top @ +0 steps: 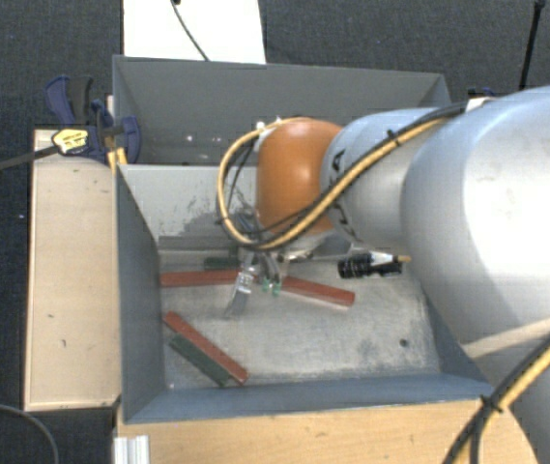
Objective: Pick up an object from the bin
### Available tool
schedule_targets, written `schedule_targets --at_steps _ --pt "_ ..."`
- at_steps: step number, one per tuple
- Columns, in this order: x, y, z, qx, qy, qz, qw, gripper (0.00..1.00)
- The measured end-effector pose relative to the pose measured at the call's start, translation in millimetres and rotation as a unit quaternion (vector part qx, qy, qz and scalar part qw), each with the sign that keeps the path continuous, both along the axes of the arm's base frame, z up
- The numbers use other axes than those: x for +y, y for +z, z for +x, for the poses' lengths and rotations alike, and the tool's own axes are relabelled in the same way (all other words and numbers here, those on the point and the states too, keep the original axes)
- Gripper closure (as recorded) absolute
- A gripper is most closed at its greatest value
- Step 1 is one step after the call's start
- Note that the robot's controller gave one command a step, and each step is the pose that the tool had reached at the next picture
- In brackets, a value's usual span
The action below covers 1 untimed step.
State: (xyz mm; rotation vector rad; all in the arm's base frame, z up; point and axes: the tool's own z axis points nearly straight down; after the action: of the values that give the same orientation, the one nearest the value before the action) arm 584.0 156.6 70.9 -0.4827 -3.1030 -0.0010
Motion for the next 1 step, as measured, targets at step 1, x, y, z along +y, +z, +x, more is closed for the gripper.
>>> schedule_targets --at_steps 1 --pt "47.6 0.3 2.4 -0.0034 0.143 0.001 0.9898 0.00"
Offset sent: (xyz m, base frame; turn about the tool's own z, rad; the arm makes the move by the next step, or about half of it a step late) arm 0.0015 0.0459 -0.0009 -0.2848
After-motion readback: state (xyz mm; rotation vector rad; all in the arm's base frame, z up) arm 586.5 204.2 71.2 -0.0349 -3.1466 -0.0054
